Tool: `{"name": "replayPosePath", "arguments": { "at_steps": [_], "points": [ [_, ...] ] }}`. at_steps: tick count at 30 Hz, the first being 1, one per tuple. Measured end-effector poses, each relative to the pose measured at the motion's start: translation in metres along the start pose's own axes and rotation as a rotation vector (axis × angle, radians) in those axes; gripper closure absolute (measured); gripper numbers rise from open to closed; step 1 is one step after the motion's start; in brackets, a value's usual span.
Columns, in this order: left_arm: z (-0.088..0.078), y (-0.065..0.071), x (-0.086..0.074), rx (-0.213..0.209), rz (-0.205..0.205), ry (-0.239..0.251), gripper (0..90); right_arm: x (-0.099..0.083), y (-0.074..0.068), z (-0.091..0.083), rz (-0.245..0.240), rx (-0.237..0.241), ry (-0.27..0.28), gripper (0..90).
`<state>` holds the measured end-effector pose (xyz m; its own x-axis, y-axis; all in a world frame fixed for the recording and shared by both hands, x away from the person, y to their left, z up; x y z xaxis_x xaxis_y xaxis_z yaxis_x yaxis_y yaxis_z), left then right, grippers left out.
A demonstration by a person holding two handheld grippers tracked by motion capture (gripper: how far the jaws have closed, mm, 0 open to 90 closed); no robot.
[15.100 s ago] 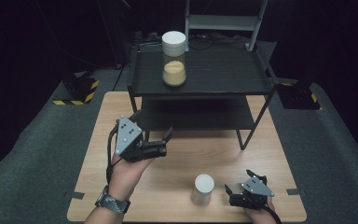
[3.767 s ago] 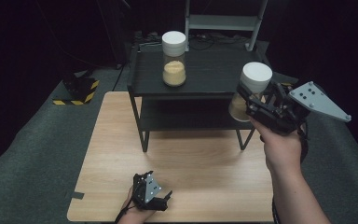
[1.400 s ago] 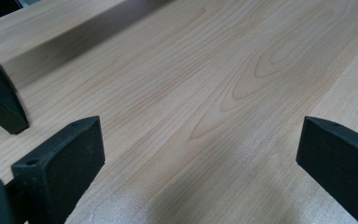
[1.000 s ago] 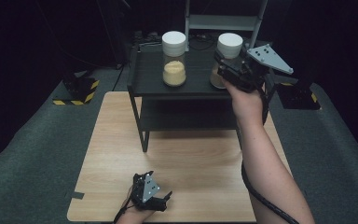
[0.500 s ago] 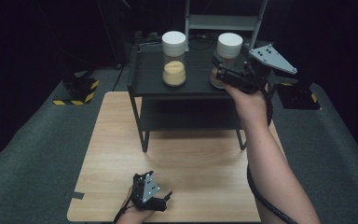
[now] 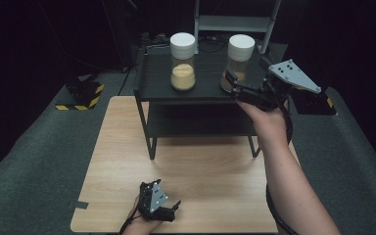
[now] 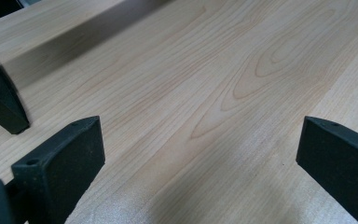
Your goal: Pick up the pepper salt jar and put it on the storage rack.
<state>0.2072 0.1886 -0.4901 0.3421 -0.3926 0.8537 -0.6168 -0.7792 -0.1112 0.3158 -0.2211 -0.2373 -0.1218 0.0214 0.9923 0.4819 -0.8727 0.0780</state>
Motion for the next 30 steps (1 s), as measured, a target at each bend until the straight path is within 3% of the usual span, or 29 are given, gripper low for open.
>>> {"name": "replayPosePath", "arguments": {
  "at_steps": [30],
  "points": [
    [0.0, 0.001, 0.0, 0.006, -0.001, -0.004, 1.1, -0.039, -0.012, -0.059, -0.083, 0.048, 0.003, 0.1]
  ]
}}
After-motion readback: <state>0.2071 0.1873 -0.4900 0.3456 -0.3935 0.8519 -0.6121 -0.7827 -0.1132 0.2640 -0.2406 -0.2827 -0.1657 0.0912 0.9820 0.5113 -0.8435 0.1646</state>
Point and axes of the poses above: each handheld gripper's, and its own axes: z roughly forward along the jaws, x roughly out of its top, y roughly to its right, the point moved 3 cm from there along z, roughly forward along the jaws, and after that the axes turned 5 degrees about -z, right-handed, at the moved point
